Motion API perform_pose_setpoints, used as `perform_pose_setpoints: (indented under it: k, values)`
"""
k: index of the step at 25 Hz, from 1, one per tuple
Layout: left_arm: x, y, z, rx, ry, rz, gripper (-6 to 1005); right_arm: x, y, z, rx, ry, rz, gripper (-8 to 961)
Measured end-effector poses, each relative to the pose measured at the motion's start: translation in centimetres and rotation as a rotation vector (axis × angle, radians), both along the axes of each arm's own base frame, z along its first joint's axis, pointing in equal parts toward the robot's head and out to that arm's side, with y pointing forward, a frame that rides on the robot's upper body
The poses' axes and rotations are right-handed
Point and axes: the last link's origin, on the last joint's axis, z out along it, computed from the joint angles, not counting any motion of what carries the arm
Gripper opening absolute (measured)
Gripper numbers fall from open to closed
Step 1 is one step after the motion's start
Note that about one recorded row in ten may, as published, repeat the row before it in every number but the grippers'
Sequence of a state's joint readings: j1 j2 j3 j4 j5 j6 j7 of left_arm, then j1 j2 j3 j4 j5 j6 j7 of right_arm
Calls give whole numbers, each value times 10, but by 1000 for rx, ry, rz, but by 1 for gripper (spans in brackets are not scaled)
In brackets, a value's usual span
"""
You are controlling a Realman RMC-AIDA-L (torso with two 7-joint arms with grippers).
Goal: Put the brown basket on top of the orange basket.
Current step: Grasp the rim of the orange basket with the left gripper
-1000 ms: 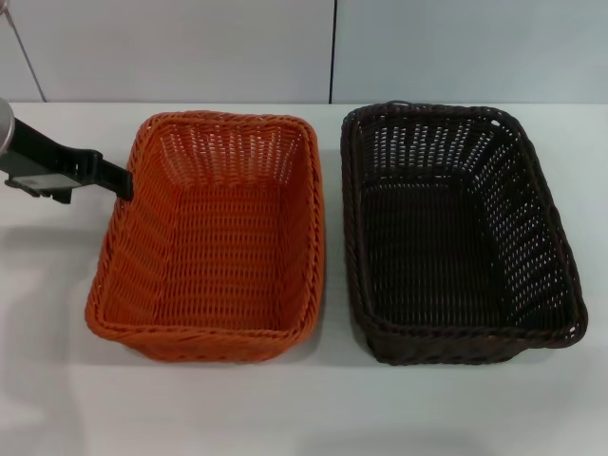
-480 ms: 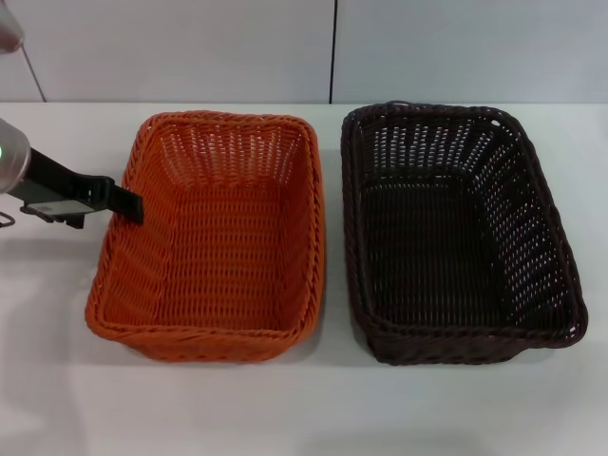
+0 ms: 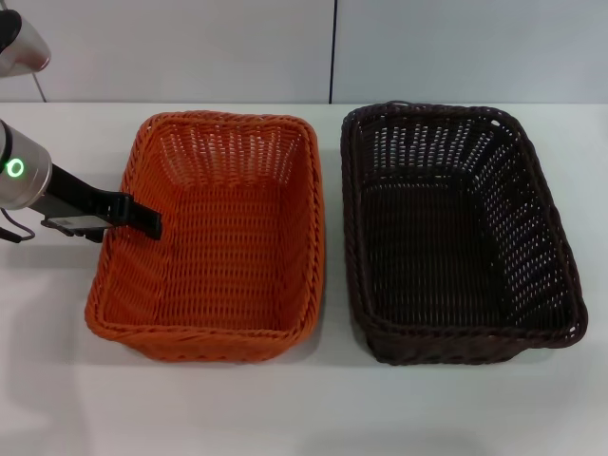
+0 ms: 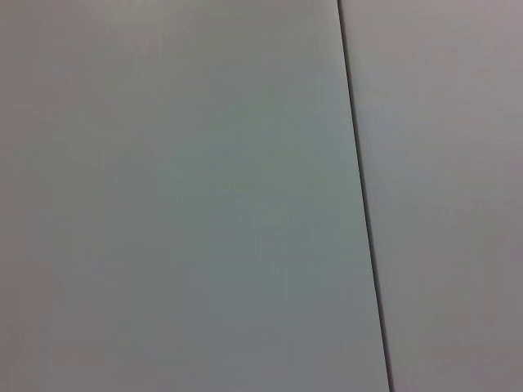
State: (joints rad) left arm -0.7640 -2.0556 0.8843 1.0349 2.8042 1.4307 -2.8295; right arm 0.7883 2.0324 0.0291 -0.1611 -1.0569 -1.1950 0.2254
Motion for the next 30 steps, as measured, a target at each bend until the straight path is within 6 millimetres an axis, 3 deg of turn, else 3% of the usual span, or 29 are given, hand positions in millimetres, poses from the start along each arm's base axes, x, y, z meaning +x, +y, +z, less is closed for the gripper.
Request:
perform_pose_setpoints:
  k: [9,20,23,30]
  values:
    - [3,1,0,4,-12,-11,818,2,-1,0,0,1,-4,607]
    - [8,1,-2,-10,-35,-26,402,2,-1,0,0,1,-6,607]
    - [9,2,-2,-14,-36,-26,202,2,-1,0,0,1,-7,607]
    - [16,3,1,-27,-32,-56,176,3,-2,0,1,0,-8,607]
